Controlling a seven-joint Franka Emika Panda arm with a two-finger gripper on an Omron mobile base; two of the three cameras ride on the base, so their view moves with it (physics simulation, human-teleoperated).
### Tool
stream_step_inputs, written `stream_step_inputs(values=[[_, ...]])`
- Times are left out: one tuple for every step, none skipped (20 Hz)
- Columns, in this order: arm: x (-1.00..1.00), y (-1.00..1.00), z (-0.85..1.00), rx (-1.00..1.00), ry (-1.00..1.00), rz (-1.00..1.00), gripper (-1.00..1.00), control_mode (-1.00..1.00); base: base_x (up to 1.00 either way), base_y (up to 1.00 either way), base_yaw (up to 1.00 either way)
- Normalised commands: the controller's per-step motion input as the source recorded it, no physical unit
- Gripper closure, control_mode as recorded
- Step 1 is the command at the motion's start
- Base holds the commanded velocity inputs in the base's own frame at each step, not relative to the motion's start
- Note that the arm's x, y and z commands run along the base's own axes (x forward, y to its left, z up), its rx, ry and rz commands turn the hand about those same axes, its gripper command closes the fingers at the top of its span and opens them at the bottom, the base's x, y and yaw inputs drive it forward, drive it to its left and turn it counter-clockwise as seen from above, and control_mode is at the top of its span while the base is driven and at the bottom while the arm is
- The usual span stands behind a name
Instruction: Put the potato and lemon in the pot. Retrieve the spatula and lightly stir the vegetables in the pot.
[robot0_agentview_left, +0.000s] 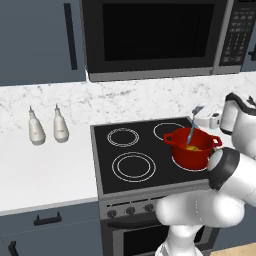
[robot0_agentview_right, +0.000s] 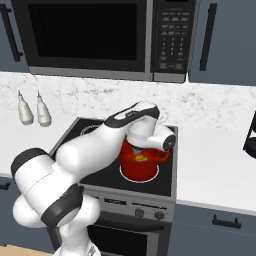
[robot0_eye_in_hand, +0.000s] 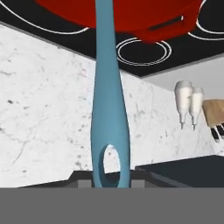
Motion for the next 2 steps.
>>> stream_step_inputs(values=[[-0.1,0.0,0.0,0.0,0.02,-0.05,1.0,-1.0,0.0,0.0,0.0],[-0.07,0.0,0.0,0.0,0.07,-0.06,1.0,-1.0,0.0,0.0,0.0]])
